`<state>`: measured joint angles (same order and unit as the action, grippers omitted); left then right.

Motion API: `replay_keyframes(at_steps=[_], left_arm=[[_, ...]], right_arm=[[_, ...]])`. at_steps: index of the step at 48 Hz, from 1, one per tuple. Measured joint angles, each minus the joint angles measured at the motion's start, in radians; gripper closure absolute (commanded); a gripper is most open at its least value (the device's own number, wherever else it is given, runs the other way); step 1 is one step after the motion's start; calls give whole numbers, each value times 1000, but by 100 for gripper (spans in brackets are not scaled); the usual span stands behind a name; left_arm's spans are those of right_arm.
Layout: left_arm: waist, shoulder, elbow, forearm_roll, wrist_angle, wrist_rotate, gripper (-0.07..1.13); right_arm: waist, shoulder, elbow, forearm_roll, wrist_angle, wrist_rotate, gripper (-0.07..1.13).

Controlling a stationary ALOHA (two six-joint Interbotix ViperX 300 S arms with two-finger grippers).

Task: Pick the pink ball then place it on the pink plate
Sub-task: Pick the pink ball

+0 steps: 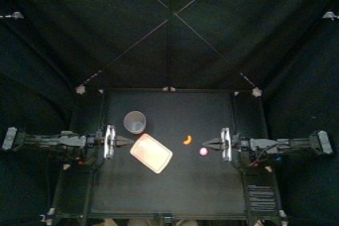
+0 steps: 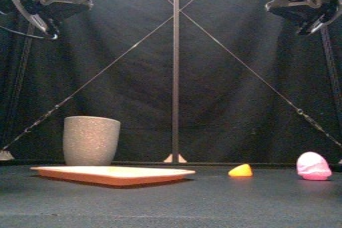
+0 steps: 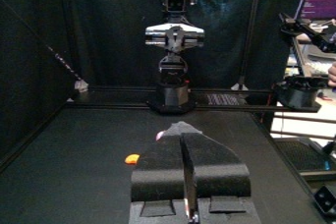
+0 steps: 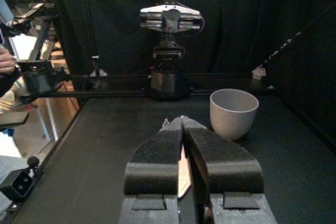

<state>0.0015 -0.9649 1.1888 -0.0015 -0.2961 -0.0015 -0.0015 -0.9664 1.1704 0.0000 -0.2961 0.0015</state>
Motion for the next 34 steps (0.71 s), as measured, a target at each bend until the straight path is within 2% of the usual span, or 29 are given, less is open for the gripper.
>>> replay_keyframes(at_steps=[3,10,16,19,29,34], left_arm=[[0,2,2,-2,0,-2,101],[0,6,3,-3,-2,0,100],[0,6,3,-3,-5,0,100],[-2,8,2,-3,-6,0,100],[-2,6,5,-3,-18,0,100],[-2,6,5,-3,-28,0,100]], right_arm=[[-6,3,3,-3,0,-6,102],[-31,37,11,-34,0,-5,100],[-57,80,28,-60,2,0,91],[-72,101,35,-69,2,3,80],[-123,129,44,-54,0,9,21],[-156,137,54,-29,-2,12,3]])
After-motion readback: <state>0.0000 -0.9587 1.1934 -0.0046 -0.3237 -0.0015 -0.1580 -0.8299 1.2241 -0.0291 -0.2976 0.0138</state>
